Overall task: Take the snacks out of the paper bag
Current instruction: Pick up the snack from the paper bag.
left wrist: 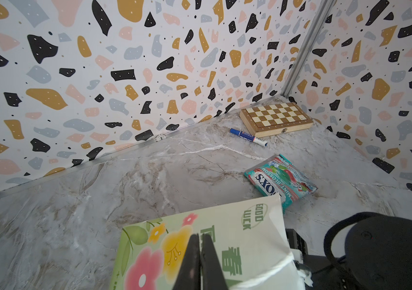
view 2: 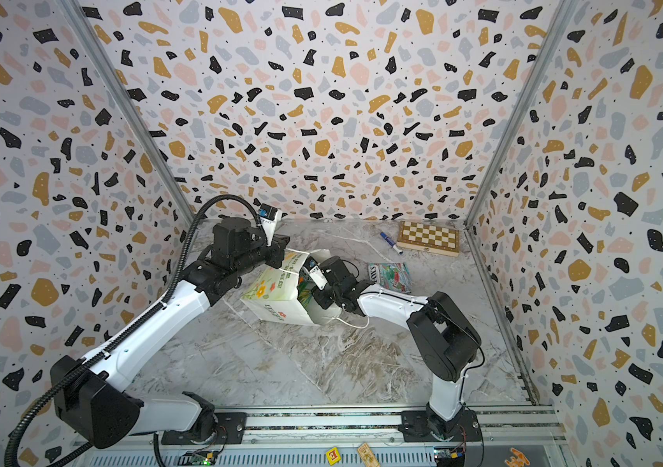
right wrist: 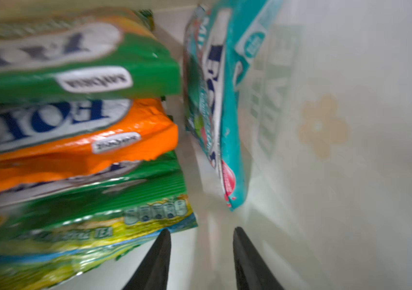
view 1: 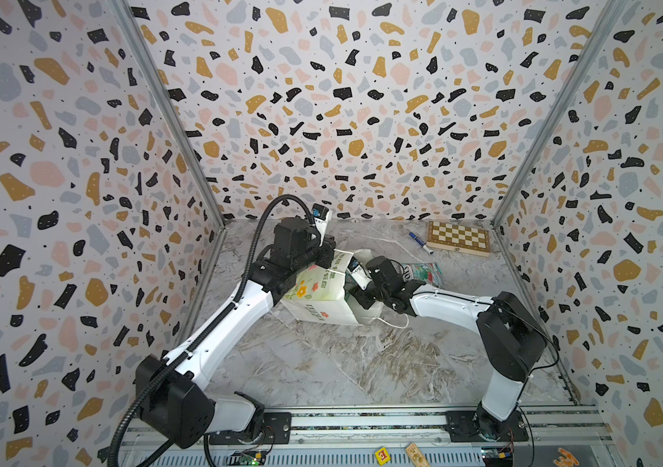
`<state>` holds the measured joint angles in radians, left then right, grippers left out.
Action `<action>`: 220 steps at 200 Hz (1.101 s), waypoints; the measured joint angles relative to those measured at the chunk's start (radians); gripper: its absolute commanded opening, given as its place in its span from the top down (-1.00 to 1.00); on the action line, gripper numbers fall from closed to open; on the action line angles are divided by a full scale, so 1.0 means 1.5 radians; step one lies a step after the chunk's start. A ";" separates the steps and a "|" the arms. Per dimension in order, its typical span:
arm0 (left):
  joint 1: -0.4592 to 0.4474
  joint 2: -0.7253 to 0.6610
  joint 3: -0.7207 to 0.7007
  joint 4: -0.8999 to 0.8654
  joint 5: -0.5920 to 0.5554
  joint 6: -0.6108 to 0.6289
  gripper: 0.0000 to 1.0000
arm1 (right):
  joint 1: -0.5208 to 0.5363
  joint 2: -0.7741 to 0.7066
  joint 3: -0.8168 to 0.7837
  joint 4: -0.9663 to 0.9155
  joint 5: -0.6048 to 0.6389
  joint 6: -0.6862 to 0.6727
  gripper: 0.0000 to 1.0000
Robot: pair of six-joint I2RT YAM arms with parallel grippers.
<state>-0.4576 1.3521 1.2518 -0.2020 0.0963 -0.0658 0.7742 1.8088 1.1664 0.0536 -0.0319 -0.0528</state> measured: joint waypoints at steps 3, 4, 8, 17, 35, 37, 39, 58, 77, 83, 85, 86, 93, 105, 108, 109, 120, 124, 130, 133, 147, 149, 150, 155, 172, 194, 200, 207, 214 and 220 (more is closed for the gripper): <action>0.000 0.000 0.000 0.000 0.000 0.000 1.00 | 0.001 0.002 0.000 0.004 0.005 0.001 0.15; 0.000 0.000 0.000 0.000 0.000 0.000 1.00 | 0.001 0.002 0.000 0.004 0.006 0.002 0.16; 0.000 0.000 0.000 0.000 0.000 0.000 1.00 | 0.002 0.003 0.000 0.007 0.011 0.003 0.16; 0.000 0.000 0.000 0.000 0.001 0.000 1.00 | 0.005 0.005 0.000 0.015 0.023 0.006 0.16; 0.000 0.000 0.000 0.000 0.004 0.000 1.00 | 0.007 0.011 0.003 0.031 0.042 0.014 0.16; 0.000 0.000 0.000 0.000 0.005 0.000 1.00 | 0.008 0.012 0.004 0.033 0.043 0.014 0.16; 0.000 0.000 0.000 0.000 0.005 0.000 1.00 | 0.008 0.013 0.006 0.034 0.045 0.014 0.16; 0.000 0.000 0.000 0.000 0.008 0.000 1.00 | 0.008 0.032 0.028 0.042 0.058 0.017 0.12; 0.000 0.000 0.000 0.000 0.011 0.000 1.00 | 0.008 0.060 0.058 0.046 0.066 0.017 0.09; 0.000 0.000 0.000 0.000 0.012 0.000 1.00 | 0.008 0.068 0.067 0.046 0.068 0.017 0.09; 0.000 0.000 0.000 0.000 0.012 0.000 1.00 | 0.008 0.071 0.070 0.046 0.069 0.017 0.09; 0.000 0.000 0.000 0.000 0.012 0.000 1.00 | 0.008 0.073 0.072 0.046 0.069 0.016 0.09; 0.000 0.000 0.000 0.000 0.012 0.000 1.00 | 0.008 0.082 0.081 0.047 0.070 0.016 0.09; 0.000 0.000 0.000 0.000 0.012 0.000 1.00 | 0.007 0.097 0.096 0.048 0.070 0.014 0.09; 0.000 0.000 0.000 0.000 0.013 0.000 1.00 | 0.007 0.100 0.099 0.049 0.069 0.013 0.11; 0.000 0.000 0.000 0.000 0.012 0.000 1.00 | 0.007 0.101 0.099 0.049 0.069 0.013 0.11; 0.000 0.000 0.000 0.000 0.013 0.000 1.00 | 0.005 0.113 0.109 0.049 0.064 0.010 0.18; 0.000 0.000 0.000 0.000 0.013 0.000 1.00 | 0.004 0.117 0.112 0.050 0.061 0.009 0.24; 0.000 0.000 0.000 0.000 0.013 0.000 1.00 | 0.002 0.124 0.118 0.049 0.056 0.007 0.32; 0.000 0.000 0.000 0.000 0.013 0.000 1.00 | 0.001 0.128 0.121 0.049 0.053 0.003 0.37; 0.000 0.000 0.000 0.000 0.013 0.000 1.00 | -0.003 0.145 0.134 0.049 0.038 -0.004 0.58; 0.000 0.000 0.000 0.000 0.013 0.000 1.00 | -0.003 0.147 0.136 0.049 0.036 -0.002 0.63; 0.000 0.000 0.000 0.000 0.013 0.000 1.00 | -0.004 0.149 0.137 0.049 0.034 -0.005 0.64; 0.000 0.000 0.000 0.000 0.013 0.000 1.00 | -0.005 0.153 0.139 0.049 0.029 -0.007 0.75; 0.000 0.000 0.000 0.000 0.013 0.000 1.00 | -0.009 0.157 0.140 0.047 0.011 -0.019 1.00; 0.000 0.000 0.000 0.000 0.012 0.000 1.00 | -0.011 0.153 0.136 0.048 -0.004 -0.024 1.00; 0.000 0.000 0.000 0.000 0.012 0.000 1.00 | -0.011 0.148 0.128 0.052 -0.007 -0.024 1.00; 0.000 0.000 0.000 0.000 0.011 0.000 1.00 | -0.012 0.138 0.114 0.055 -0.010 -0.025 1.00; 0.000 0.000 0.000 0.000 0.009 0.000 1.00 | -0.012 0.125 0.097 0.056 -0.013 -0.024 1.00; 0.000 0.000 0.000 0.000 0.006 0.000 1.00 | -0.012 0.110 0.080 0.059 -0.015 -0.024 1.00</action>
<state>-0.4572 1.3521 1.2518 -0.2016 0.1055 -0.0654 0.7567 1.9732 1.2861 0.1421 -0.0547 -0.0891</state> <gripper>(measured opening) 0.047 0.052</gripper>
